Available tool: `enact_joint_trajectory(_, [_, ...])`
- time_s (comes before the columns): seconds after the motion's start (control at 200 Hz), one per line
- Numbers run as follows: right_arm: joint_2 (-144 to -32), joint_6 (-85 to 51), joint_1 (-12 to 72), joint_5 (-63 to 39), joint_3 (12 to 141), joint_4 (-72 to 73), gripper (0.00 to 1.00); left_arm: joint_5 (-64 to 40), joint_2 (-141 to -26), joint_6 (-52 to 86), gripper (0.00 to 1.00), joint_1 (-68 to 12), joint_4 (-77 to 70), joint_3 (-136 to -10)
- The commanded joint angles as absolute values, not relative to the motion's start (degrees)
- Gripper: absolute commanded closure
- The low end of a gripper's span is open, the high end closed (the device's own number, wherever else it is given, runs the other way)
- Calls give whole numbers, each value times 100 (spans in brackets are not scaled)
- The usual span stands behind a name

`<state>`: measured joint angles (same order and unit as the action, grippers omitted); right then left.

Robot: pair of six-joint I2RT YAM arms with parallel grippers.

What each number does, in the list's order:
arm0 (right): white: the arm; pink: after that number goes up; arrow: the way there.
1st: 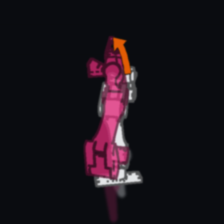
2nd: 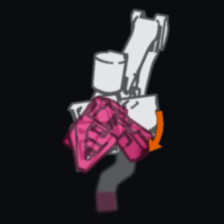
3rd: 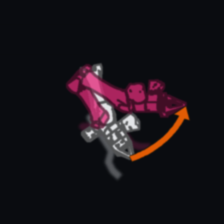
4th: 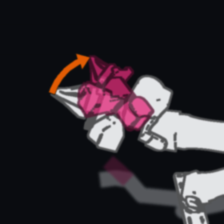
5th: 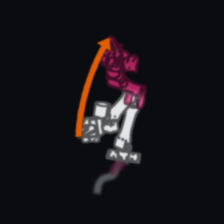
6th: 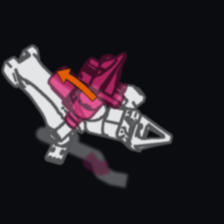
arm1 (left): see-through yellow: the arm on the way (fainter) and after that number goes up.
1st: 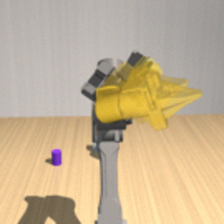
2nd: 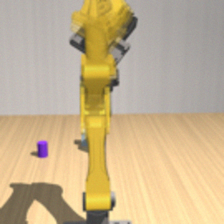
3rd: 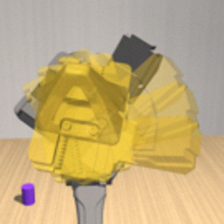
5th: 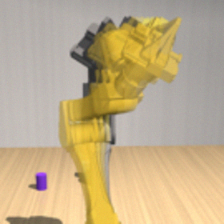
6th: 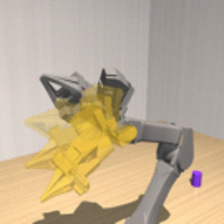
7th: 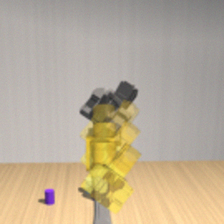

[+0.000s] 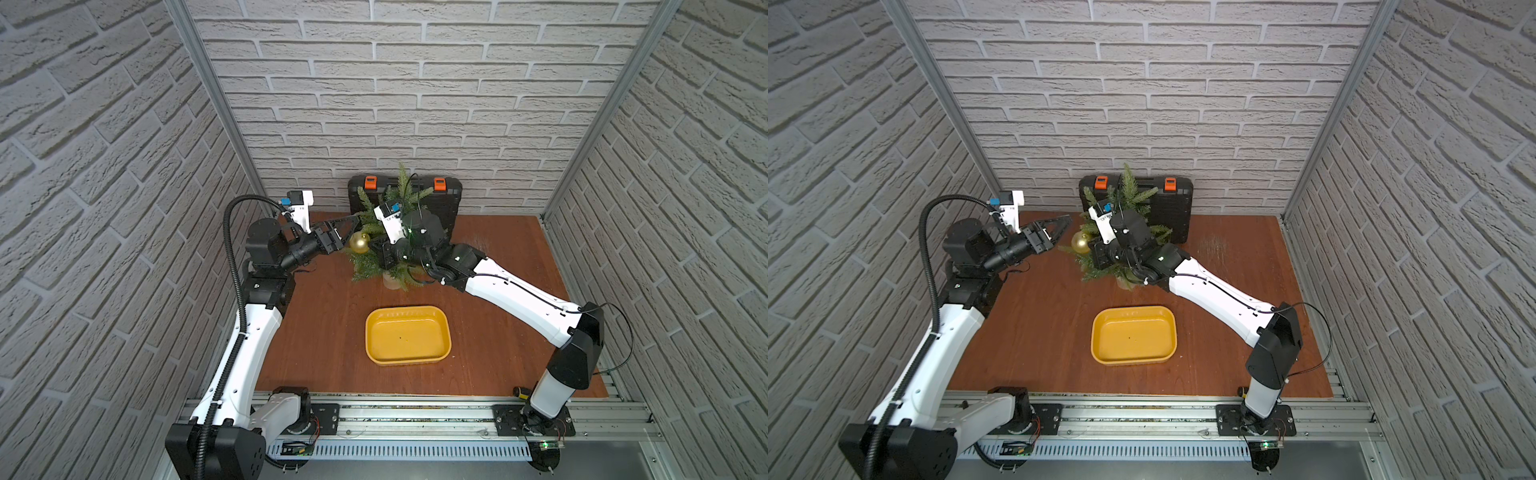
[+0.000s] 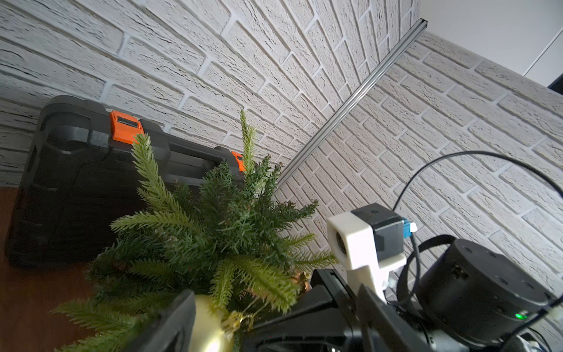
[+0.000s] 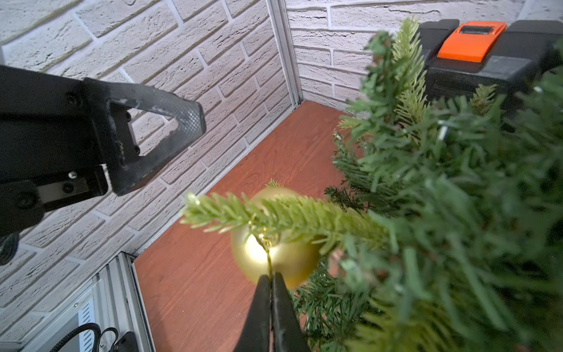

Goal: Decorate the small christmas tree with ornaments
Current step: Hang an ornament on the christmas tree, then reset both arms

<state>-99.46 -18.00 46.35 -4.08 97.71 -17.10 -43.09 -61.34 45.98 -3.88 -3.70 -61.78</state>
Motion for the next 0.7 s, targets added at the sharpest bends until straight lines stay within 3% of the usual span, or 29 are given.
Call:
enact_joint_trajectory(0.0, [-9584, -1749, 4667, -360, 9754, -1720, 82, -4207, -5991, 4353, 17, -347, -203, -6271])
enact_joint_trajectory(0.19, [-9162, -1632, 4792, -276, 9693, -2099, 59, -3652, -5822, 3670, 14, -343, 632, -6353])
enact_joint_trajectory(0.4, [-8302, -1400, 4826, 39, 9335, -2676, 52, -2528, -5541, 2889, 7, -329, 1468, -6231])
enact_joint_trajectory(0.52, [-7744, -1192, 4729, 839, 9063, -3188, 50, -1785, -5413, 2609, 2, -308, 1661, -5989])
enact_joint_trajectory(0.695, [-6912, -982, 3724, 1255, 8252, -3463, 39, -543, -5226, 2570, 2, -299, 1165, -5086])
